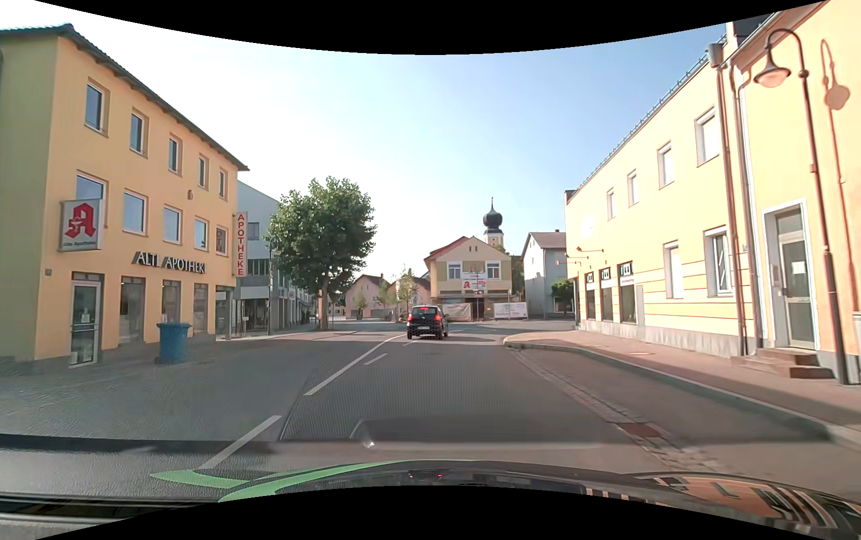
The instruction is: Follow the waypoints while adhering to traffic rules and regulations
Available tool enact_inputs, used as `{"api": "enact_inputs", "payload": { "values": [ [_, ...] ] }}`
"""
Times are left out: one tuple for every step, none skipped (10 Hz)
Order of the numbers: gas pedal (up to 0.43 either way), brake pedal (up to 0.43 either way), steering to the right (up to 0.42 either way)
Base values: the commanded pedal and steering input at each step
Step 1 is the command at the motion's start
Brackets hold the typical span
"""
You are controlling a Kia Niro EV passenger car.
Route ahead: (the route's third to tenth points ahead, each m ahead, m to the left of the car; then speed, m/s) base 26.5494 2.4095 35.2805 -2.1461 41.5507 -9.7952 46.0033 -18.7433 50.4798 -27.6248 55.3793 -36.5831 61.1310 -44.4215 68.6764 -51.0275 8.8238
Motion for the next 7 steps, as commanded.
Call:
{"api": "enact_inputs", "payload": {
  "values": [
    [0.067, 0.000, 0.002],
    [0.067, 0.000, 0.002],
    [0.067, 0.000, 0.002],
    [0.067, 0.000, 0.004],
    [0.067, 0.000, 0.006],
    [0.067, 0.000, 0.008],
    [0.067, 0.000, 0.011]
  ]
}}
